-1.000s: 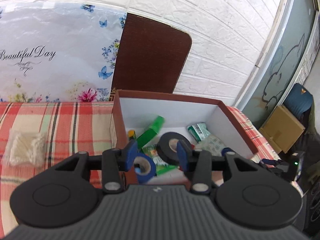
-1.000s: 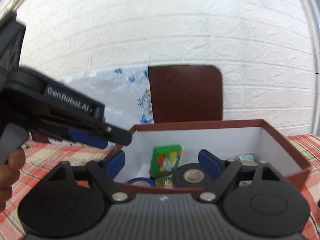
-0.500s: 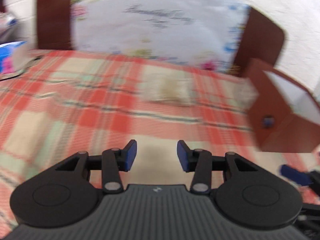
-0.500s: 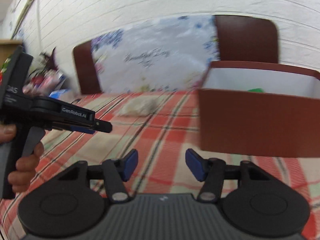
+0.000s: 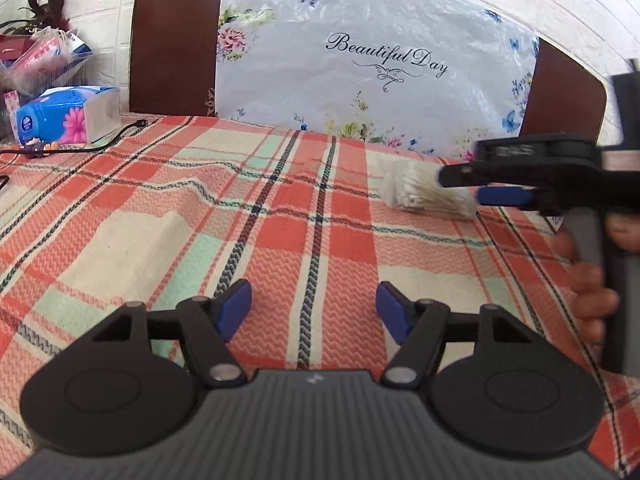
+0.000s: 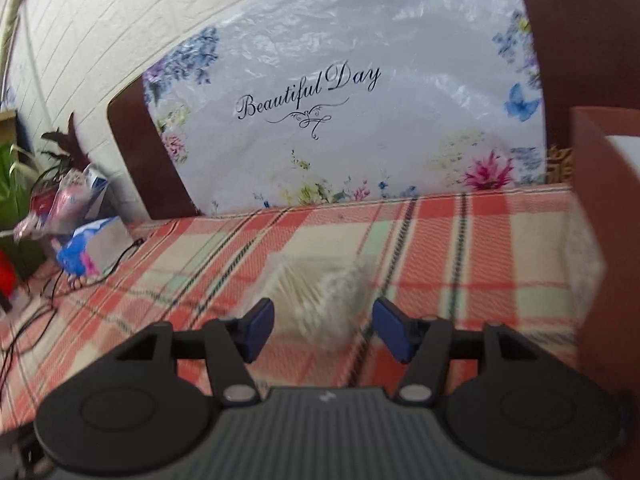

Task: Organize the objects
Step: 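Move the left tool toward the bag of cotton swabs, then grasp the cotton swab bag with the left tool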

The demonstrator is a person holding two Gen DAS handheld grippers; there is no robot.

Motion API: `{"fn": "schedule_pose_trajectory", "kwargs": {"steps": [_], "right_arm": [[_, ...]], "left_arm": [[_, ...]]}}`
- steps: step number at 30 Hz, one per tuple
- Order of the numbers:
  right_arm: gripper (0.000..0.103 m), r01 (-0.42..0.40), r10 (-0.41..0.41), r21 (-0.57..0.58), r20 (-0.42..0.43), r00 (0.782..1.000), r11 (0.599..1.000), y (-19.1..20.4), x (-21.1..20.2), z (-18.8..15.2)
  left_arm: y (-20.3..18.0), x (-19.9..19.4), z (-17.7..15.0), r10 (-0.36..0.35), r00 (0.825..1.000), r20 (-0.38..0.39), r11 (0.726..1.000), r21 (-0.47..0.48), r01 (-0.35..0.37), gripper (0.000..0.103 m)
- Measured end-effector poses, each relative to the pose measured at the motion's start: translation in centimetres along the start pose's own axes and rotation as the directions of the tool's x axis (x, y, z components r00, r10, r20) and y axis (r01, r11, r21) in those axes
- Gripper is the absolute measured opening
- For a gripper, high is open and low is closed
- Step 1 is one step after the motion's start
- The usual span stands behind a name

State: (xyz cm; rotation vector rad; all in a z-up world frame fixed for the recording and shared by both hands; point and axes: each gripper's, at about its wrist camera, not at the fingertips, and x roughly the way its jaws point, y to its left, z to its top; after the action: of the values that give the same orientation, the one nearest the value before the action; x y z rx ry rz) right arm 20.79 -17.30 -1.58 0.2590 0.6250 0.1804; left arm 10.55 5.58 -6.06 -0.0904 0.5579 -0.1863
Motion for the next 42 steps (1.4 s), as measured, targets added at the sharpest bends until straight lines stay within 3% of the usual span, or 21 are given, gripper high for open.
{"fn": "schedule_pose_trajectory", "kwargs": {"steps": [3,5,8,11,17,21,23,24,25,28,30,33,39,41,42], "right_arm": [[0.057,0.000,0.000,-0.008,-0.037,0.999,1.000,0.5,3.1,0.1],[0.045,0.009,-0.009,-0.018,-0.024,1.000,1.000,1.1,3.1,-0.3],[0.035,-0.016,0.015,-0.019,-0.039,0.999,1.000,1.7,1.8,-1.0],[0.033,-0.011,0.011,-0.013,-0.051,0.999,1.000,1.5,-0.7,-2.2],[0.032,-0.026,0.023,-0.027,-0.100,0.995,0.999,-0.1,-9.3,-6.2],[0.033,0.028,-0.035,-0.082,-0.086,0.996,0.996,-1.8,-17.0,-9.3],[0.045,0.082,-0.091,-0.101,-0.088,0.992,0.992,-2.8,-20.1,-10.9],[0.055,0.105,-0.113,-0.100,-0.082,0.990,0.989,-3.5,-21.5,-11.8],[0.073,0.112,-0.118,-0.085,-0.074,0.990,0.990,-4.1,-22.8,-12.5],[0.073,0.115,-0.118,-0.032,-0.079,0.990,0.993,-5.7,-25.2,-14.3],[0.073,0.121,-0.123,-0.035,-0.064,0.990,0.992,-5.8,-26.0,-15.0],[0.072,0.126,-0.129,-0.077,-0.029,0.991,0.989,-5.0,-26.2,-15.2],[0.072,0.114,-0.119,-0.173,-0.019,0.993,0.978,-3.7,-24.2,-14.5],[0.071,0.098,-0.107,-0.178,-0.045,0.993,0.979,-4.0,-22.9,-14.1],[0.070,0.093,-0.106,-0.177,-0.068,0.992,0.980,-4.2,-21.9,-14.0]], "left_arm": [[0.1,-0.2,0.0,-0.009,1.000,0.004,1.000,-0.012,0.009,0.071],[0.2,-0.1,0.0,-0.016,1.000,0.007,1.000,-0.026,0.017,0.071],[0.2,0.0,0.1,-0.017,1.000,0.007,0.999,-0.029,0.018,0.071],[0.1,0.0,0.1,-0.015,1.000,0.005,1.000,-0.024,0.015,0.071],[-0.2,0.1,0.2,-0.013,1.000,-0.010,1.000,0.005,0.013,0.075],[-1.0,0.4,0.5,-0.015,0.999,-0.043,0.998,0.063,0.018,0.085],[-2.4,0.2,0.7,0.009,0.996,-0.086,0.995,0.098,-0.001,0.085],[-3.1,-0.3,0.8,-0.041,0.993,-0.108,0.997,0.067,0.048,0.085],[-3.8,-1.0,0.9,-0.123,0.985,-0.123,0.992,0.019,0.126,0.085],[-8.0,-2.9,1.1,-0.333,0.927,-0.173,0.943,-0.045,0.330,0.084],[-11.3,-3.8,0.9,-0.395,0.894,-0.212,0.914,0.005,0.405,0.084],[-14.8,-3.9,0.3,-0.411,0.870,-0.273,0.894,0.067,0.443,0.083],[-16.2,-2.2,-1.4,-0.426,0.817,-0.389,0.890,-0.015,0.457,0.084],[-16.8,-2.2,-1.9,-0.412,0.828,-0.380,0.893,0.012,0.450,0.083],[-17.3,-2.2,-2.0,-0.410,0.828,-0.382,0.889,0.037,0.457,0.064]]}}
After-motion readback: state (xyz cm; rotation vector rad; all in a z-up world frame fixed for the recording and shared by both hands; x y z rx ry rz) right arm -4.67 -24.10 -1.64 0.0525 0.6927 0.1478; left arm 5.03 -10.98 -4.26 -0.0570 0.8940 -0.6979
